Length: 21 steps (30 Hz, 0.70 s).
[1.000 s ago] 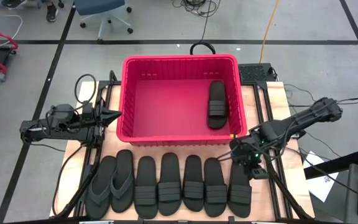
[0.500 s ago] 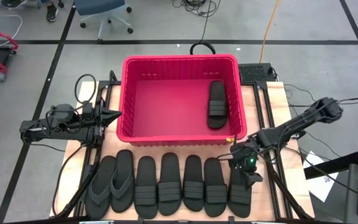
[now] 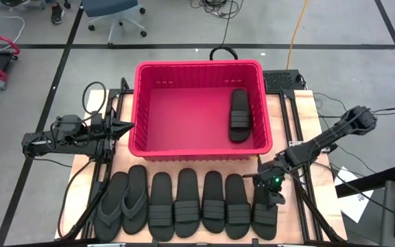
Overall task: Pick and place slides into bin
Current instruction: Put the black slide into the red bin
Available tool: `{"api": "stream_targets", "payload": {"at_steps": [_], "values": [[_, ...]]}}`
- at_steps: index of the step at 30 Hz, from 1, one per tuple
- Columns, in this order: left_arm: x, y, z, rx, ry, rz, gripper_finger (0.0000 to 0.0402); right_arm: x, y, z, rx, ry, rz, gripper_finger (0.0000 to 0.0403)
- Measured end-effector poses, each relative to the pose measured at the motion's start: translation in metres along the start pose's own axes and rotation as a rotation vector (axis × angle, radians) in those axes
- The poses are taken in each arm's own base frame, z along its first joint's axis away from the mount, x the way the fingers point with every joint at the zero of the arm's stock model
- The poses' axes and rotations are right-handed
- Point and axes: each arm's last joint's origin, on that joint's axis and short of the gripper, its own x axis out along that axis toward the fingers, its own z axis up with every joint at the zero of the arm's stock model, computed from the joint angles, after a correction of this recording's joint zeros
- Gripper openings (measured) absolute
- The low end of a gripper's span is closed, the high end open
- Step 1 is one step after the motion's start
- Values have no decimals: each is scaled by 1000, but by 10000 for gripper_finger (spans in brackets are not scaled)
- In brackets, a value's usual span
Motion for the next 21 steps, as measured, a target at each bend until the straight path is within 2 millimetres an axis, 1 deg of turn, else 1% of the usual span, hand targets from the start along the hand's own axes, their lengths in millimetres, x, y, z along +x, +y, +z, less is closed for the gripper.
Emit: {"api": "stream_targets", "payload": {"at_steps": [7,13,19,21], "values": [[0,0,0,0,0,0,17,11,8,-10,-7,53,3,215],[0,0,0,0,0,0,17,18,8,-13,4,-15,-81,212],[0,0,0,0,0,0,17,25,4,-11,15,10,-85,178],[0,0,0,0,0,1,17,28,6,-8,1,3,-57,162]]}}
